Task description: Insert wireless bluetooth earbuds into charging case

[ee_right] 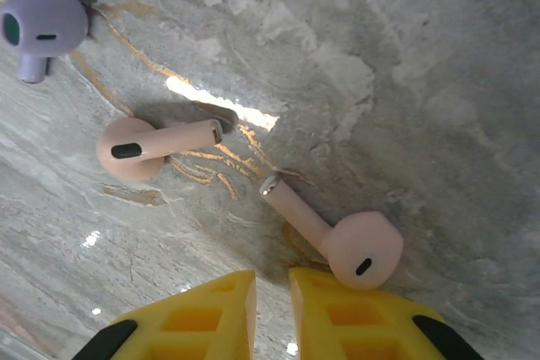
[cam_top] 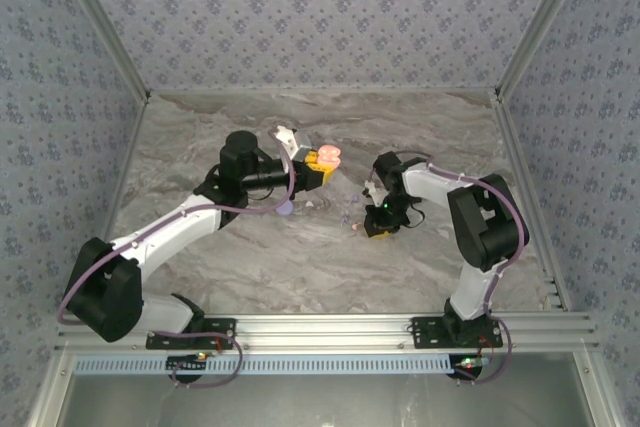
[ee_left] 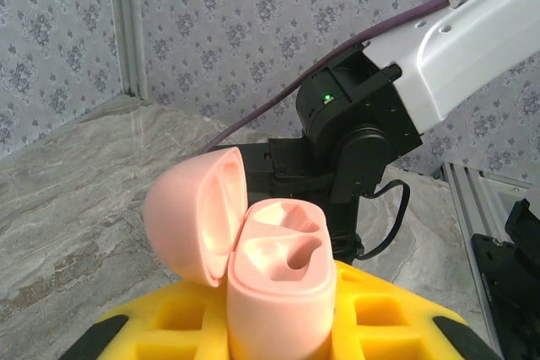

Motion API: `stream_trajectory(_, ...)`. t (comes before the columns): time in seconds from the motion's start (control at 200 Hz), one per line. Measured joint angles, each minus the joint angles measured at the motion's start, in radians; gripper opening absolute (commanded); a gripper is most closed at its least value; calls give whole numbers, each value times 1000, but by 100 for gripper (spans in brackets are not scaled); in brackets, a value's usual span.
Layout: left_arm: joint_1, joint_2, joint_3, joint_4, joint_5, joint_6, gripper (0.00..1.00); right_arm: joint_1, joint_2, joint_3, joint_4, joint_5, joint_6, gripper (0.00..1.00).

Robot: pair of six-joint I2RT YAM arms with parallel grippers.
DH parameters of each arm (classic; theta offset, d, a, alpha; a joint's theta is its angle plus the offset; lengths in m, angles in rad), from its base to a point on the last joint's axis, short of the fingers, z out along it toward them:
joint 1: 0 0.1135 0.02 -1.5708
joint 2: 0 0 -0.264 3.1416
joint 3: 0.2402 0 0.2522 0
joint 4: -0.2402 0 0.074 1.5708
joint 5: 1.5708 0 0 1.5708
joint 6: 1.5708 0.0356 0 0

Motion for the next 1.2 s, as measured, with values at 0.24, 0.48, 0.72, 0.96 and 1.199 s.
stream_trajectory(0.24,0,0,0,-2,0,2,22,5,0,24,-7,109,31,18)
stream_trajectory(0.48,0,0,0,-18,0,3,22,4,0,53,-6,214,41,18)
stream_trajectory(0.72,0,0,0,-24,0,4,22,4,12,90,-4,233,41,18)
stream_trajectory(0.96,0,0,0,-26,-1,11,22,4,14,99,-7,250,42,21)
stream_trajectory(1.199,0,0,0,-26,-1,11,22,4,-12,100,-26,247,67,39)
